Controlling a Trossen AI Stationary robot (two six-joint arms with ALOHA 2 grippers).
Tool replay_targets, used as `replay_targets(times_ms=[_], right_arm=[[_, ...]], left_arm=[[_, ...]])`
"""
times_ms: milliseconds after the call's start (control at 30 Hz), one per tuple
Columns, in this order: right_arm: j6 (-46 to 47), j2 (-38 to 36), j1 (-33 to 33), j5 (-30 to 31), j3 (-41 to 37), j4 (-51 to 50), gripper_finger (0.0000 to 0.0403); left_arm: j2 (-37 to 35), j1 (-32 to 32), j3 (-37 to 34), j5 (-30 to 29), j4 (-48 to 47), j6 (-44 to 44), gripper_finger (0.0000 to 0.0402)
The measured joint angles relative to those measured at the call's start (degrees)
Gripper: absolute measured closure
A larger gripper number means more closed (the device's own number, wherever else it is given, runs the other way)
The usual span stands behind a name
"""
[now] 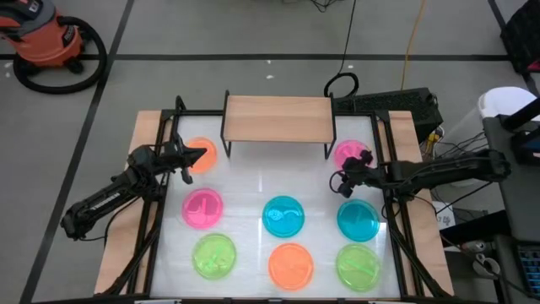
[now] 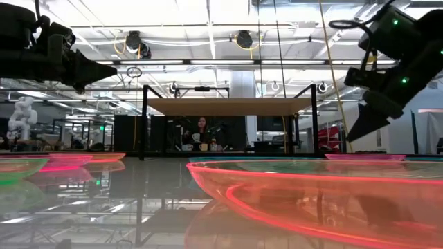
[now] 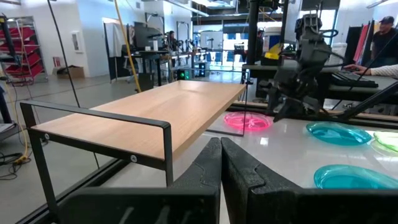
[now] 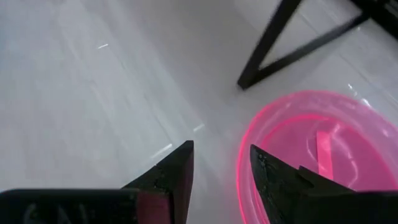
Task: Place and stack plates onto a shelf
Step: Put the top pink plate on the shelf
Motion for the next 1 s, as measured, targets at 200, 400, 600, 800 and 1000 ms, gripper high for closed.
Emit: replay_targets(times_ms=[200,400,600,800,1000], right_arm=[[1.73,0.00,-0.81,0.07,-3.42,0.58,0.0261],[4.40,0.00,-1.12,0.09,-6.68,2.29,0.0261],[4.54,-0.02,-1.11,0.14,-7.30,4.16,0.0262],[8.38,0.03,-1.15,0.18,-7.30,3.17,0.0293],[11.47,0.02,-1.12,0.17,-7.30,1.66,0.0351]], left_arm=[[0.00,0.00,0.00,0.01,0.00,0.00,0.0398],[0.01,0.00,0.00,0.00,0.00,0.00,0.0398],[0.02,0.00,0.00,0.00,0.00,0.00,0.0398],[0.00,0.00,0.00,0.00,0.00,0.00,0.0398],[0.00,0.02,0.00,0.01,0.00,0.00,0.0398]])
